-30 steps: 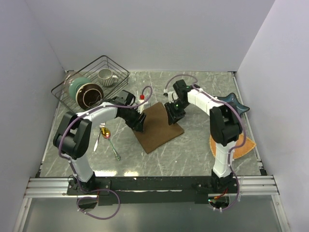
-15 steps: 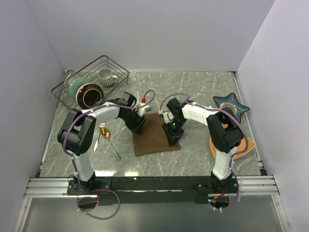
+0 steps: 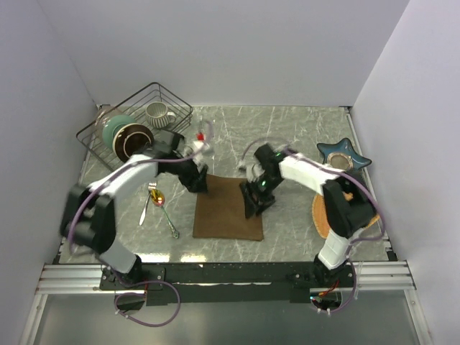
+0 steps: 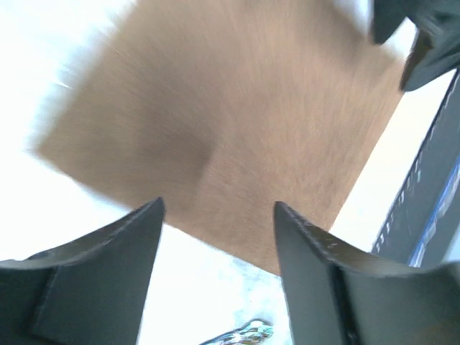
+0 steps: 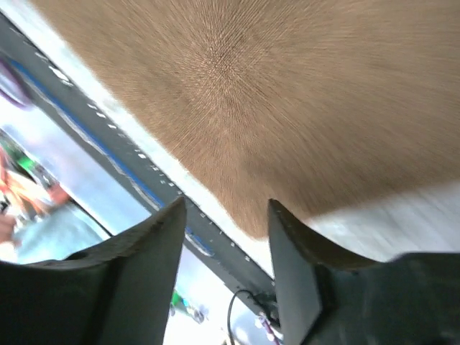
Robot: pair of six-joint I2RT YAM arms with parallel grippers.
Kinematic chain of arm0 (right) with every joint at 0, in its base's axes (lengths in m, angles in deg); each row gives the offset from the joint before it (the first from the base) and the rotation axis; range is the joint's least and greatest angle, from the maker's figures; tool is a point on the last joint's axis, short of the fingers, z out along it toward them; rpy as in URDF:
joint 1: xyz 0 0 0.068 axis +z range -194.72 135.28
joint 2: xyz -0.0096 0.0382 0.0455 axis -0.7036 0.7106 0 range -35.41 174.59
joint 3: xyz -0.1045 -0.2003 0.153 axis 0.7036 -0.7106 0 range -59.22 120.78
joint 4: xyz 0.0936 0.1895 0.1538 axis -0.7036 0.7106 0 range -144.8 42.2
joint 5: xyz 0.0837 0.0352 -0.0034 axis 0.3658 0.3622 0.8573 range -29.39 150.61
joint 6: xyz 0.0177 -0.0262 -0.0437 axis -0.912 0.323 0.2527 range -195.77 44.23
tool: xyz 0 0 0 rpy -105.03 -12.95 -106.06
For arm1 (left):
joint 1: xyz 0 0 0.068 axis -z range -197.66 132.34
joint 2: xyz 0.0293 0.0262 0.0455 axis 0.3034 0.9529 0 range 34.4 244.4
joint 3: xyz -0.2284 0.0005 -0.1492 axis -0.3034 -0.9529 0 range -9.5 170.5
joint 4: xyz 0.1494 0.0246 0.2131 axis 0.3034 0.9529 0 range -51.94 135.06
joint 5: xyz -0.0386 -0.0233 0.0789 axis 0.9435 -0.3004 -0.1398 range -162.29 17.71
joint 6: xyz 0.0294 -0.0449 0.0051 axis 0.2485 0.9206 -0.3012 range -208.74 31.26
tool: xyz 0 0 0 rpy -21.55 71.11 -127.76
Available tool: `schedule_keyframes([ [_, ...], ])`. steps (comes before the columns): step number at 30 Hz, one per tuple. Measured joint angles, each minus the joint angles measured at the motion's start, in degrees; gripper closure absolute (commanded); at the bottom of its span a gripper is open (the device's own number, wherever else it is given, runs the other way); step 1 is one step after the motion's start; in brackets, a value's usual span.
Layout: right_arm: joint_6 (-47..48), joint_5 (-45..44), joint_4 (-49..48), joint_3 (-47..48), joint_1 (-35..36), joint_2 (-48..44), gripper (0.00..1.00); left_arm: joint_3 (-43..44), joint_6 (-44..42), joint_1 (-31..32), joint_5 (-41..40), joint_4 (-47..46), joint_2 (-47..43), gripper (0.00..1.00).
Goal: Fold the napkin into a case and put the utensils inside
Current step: Rotate the lower triangle-folded napkin at the center of the board, then pick up the lower triangle-folded napkin from the center of the board.
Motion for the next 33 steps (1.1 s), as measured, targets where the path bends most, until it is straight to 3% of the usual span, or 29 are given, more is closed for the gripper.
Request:
schedule_keyframes([
  [2,0.59,-0.13,0.46,2.64,-3.76,-3.74,0.22,-0.50,1.84,-3.15,0.85,-3.72,-7.50,0.14],
  [3,0.96,-0.42,0.37,3.91,-5.16,-5.64,0.17,-0.63,2.34,-4.24,0.92,-5.38,-10.64,0.05],
  [5,2.69,-1.92,-1.16,7.37,-8.61,-10.73,0.02,-0.79,3.67,-6.93,0.79,-10.99,-18.34,0.03],
  [10,6.82,-6.93,-9.07,9.42,-11.23,-20.81,0.00,-1.44,7.58,-7.21,0.76,-21.99,-25.38,0.02],
  [14,8.31,-9.62,-11.13,11.63,-11.26,-18.21,0.00,3.32,8.68,-8.04,2.95,-18.71,-16.31,0.20],
  [16,8.46,-9.09,-9.99,15.76,-11.87,-11.63,0.00,6.32,11.85,-10.38,5.38,-17.25,-8.15,0.22],
  [20,7.50,-6.19,-9.22,16.63,-15.43,-1.25,0.03,4.00,18.34,-15.17,5.66,-14.86,0.48,0.30],
  [33,3.34,-1.18,-8.33,15.89,-19.17,10.49,0.29,9.55,23.85,-15.47,7.32,-8.09,15.39,0.38],
])
